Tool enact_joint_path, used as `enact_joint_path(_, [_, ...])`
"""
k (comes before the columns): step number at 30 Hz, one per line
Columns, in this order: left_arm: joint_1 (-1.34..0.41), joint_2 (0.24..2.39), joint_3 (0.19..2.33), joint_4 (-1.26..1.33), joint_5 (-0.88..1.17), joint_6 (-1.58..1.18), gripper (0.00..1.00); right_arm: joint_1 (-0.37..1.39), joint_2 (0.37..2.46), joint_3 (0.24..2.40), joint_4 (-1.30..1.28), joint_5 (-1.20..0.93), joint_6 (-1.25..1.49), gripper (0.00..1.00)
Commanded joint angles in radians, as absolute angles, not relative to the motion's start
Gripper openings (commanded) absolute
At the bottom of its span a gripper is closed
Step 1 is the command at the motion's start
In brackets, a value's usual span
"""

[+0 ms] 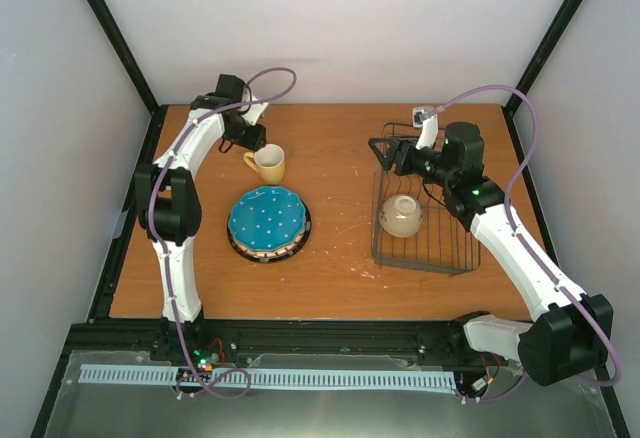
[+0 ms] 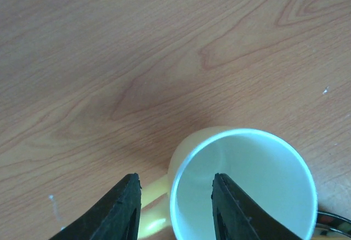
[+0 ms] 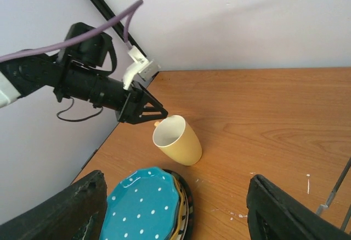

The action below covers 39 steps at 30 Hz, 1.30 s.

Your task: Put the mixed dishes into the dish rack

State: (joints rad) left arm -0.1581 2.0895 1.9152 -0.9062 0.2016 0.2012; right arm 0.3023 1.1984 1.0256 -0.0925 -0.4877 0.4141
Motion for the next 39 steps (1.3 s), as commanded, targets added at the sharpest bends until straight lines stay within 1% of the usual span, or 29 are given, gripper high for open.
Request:
enact_joint_path(1, [-0.177,2.151,1.969,-0.917,0.225,0.222,0.36,0.303,1.204,1.017,-0.071,-0.496,0.401,0.69])
enact_joint_path(10, [-0.187,2.168,1.946,-0.91,0.222,0.227,0.27,0.303,1.218,1.013,-0.072,-0.501,0.397,0.69])
enact_joint_path(13, [-0.188,2.176,1.935,-0.905,0.227,0.227,0.17,0.304,1.217,1.006,-0.064,-0.502,0.4,0.69])
enact_joint_path(15, [-0.188,2.187,1.939,-0.91,0.237,0.225,0.03,0.303,1.214,0.999,-0.06,-0.5,0.403,0.69])
enact_joint_path(16, [-0.189,2.19,1.94,-0.912,0.246,0.224,0.01,0.304,1.213,0.998,-0.06,-0.5,0.404,0.69])
enact_joint_path(21, [-0.193,2.182,1.945,-0.917,0.262,0.217,0.01,0.304,1.212,0.988,-0.056,-0.499,0.407,0.69])
enact_joint_path(25, [-0.193,2.126,1.939,-0.883,0.29,0.192,0.01,0.303,1.211,0.983,-0.045,-0.495,0.417,0.69])
enact_joint_path(28, [-0.189,2.053,1.936,-0.833,0.344,0.159,0.01,0.302,1.208,0.985,-0.031,-0.483,0.425,0.69])
enact_joint_path(31, [-0.175,1.961,1.941,-0.78,0.455,0.11,0.01,0.282,1.209,0.979,-0.002,-0.504,0.463,0.69])
enact_joint_path(33, [-0.155,1.877,1.909,-0.697,0.549,0.056,0.01,0.249,1.22,0.951,0.085,-0.588,0.553,0.69])
enact_joint_path(35, [-0.119,1.755,1.812,-0.539,0.701,-0.063,0.01,0.178,1.251,0.878,0.273,-0.746,0.73,0.69])
enact_joint_path(36, [-0.098,1.701,1.745,-0.449,0.781,-0.137,0.0,0.154,1.273,0.83,0.406,-0.808,0.835,0.69])
enact_joint_path(38, [-0.065,1.617,1.598,-0.242,0.924,-0.3,0.01,0.139,1.329,0.73,0.758,-0.893,1.064,0.68])
enact_joint_path(39, [-0.049,1.584,1.537,-0.138,0.976,-0.391,0.01,0.144,1.365,0.685,0.949,-0.917,1.135,0.68])
